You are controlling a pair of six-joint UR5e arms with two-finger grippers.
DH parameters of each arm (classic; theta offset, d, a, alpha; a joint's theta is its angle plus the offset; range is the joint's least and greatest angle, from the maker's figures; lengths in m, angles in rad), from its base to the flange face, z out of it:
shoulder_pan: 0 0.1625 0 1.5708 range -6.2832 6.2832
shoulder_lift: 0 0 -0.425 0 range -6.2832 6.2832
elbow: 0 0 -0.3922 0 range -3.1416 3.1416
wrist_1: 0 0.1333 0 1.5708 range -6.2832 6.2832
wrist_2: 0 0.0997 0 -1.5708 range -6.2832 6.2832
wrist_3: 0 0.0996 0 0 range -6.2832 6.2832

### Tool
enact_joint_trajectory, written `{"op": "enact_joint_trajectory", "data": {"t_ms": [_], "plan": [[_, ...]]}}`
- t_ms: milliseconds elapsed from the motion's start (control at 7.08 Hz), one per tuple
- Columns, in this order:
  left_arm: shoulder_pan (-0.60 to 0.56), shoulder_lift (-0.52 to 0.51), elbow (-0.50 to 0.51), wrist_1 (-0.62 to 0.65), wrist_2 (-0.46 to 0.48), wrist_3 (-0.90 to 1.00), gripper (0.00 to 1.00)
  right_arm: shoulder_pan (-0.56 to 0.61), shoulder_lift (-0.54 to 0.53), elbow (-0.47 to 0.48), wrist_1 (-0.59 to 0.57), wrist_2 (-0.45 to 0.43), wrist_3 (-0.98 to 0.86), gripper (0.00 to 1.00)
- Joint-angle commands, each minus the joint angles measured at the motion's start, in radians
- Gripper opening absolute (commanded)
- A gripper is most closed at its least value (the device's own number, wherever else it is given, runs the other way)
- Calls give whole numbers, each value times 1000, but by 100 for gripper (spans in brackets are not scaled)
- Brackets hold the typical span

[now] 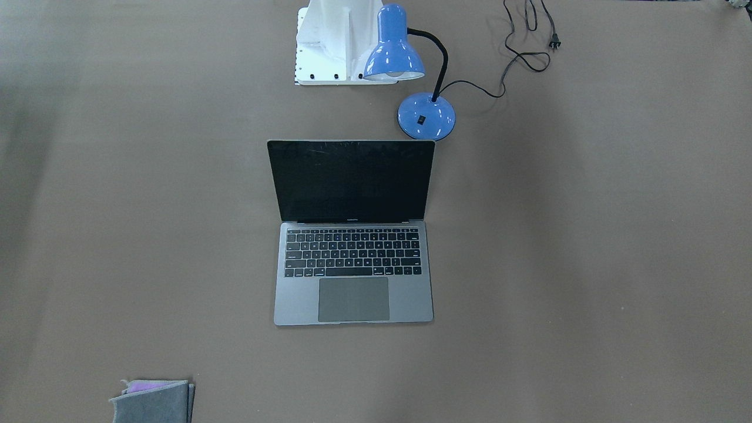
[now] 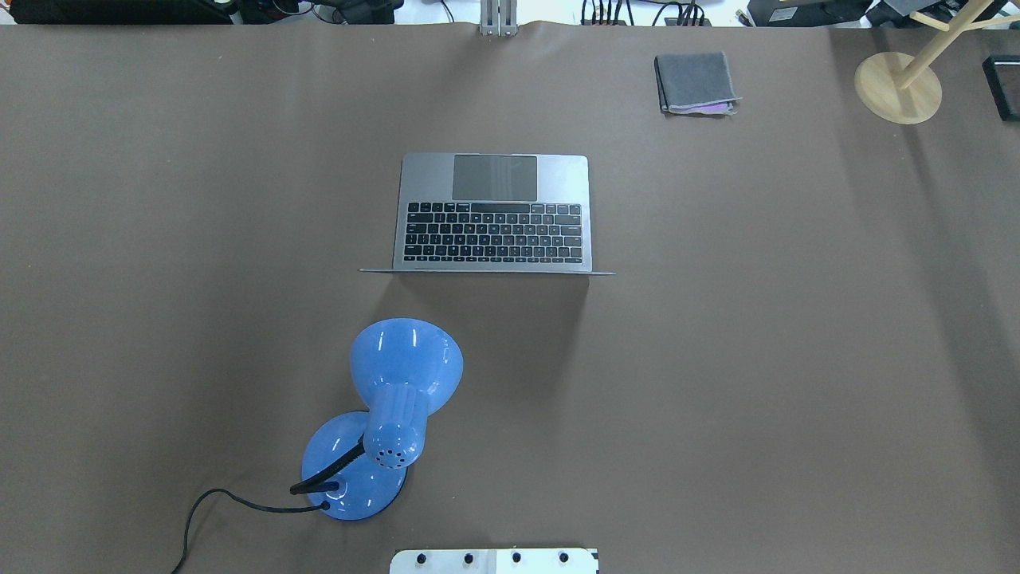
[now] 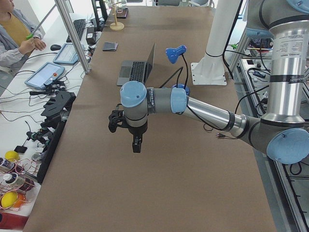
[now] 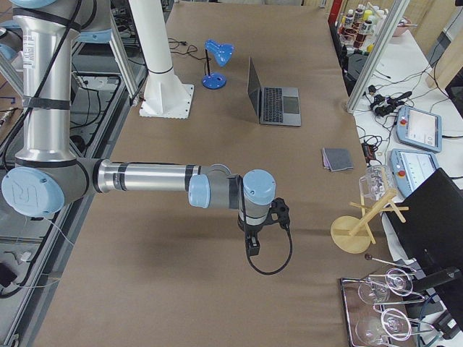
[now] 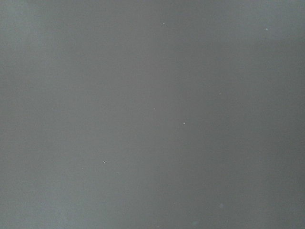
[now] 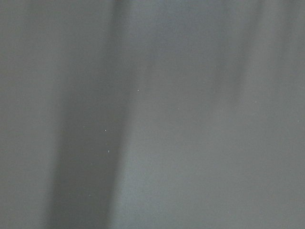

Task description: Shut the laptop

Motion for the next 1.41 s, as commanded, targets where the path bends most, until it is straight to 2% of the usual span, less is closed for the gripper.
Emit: {"op": "enact_joint_trajectory", "data": {"t_ms": [0, 565, 847, 1271], "plan": [[0, 11, -11, -25, -2, 9, 99, 4, -17, 6, 2, 24, 0, 100], [2, 50, -60, -42, 1, 6, 99, 2, -31, 12, 9, 40, 9, 100], [20, 51, -70, -57, 6, 1, 99, 2, -31, 39, 12, 46, 184, 100], [66, 50, -53, -65, -2, -32, 98, 2, -40, 58, 12, 47, 187, 100]]}}
